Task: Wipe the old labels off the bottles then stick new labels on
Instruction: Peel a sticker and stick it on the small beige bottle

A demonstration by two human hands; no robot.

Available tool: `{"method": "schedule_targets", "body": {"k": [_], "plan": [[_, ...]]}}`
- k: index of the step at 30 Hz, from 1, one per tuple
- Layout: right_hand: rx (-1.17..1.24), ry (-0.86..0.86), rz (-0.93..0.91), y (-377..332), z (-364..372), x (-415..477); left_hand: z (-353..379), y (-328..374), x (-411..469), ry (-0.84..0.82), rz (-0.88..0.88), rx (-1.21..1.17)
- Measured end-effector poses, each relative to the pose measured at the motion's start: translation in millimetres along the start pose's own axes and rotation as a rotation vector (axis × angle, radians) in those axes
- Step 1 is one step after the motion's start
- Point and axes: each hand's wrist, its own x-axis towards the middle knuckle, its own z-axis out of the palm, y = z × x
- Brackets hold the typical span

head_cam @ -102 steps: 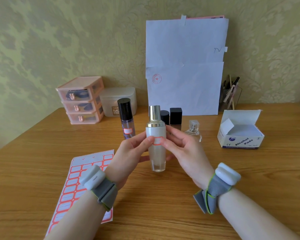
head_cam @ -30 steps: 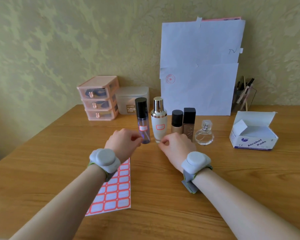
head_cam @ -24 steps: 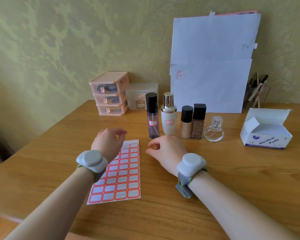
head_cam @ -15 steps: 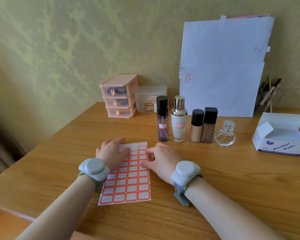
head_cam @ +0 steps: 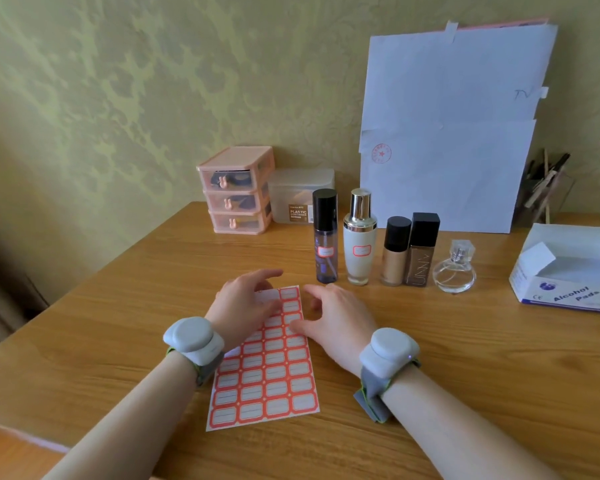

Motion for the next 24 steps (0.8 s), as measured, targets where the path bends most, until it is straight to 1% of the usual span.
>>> {"method": "schedule_targets", "body": {"k": [3, 4, 5, 9, 11, 14, 21, 24], "plan": [[0.401, 0.091, 0.069, 2, -3, 0, 1, 5, -3, -0.012, 0.043, -0.101], [0.510, 0.093, 0.084, 2, -5, 0, 1, 7, -4, -0.026, 0.055, -0.137], [0.561, 0.103, 0.092, 4, -7, -1, 0, 9, -4, -0.043, 0.063, -0.165], [0.592, 0.172, 0.083, 6, -11, -1, -6, 19, -2, -0.146, 0.012, -0.207], [0.602, 0.185, 0.054, 6, -11, -1, -12, 20, 1, -0.206, -0.043, -0.293], [0.532, 0.227, -0.003, 5, -11, 0, -25, 21, 4, -0.280, -0.112, -0.393], [0.419, 0.241, -0.068, 2, -6, -2, -32, 27, 6, -0.280, -0.101, -0.408], [0.340, 0.315, -0.094, 3, -7, -1, -30, 29, 5, -0.294, -0.121, -0.449]]}}
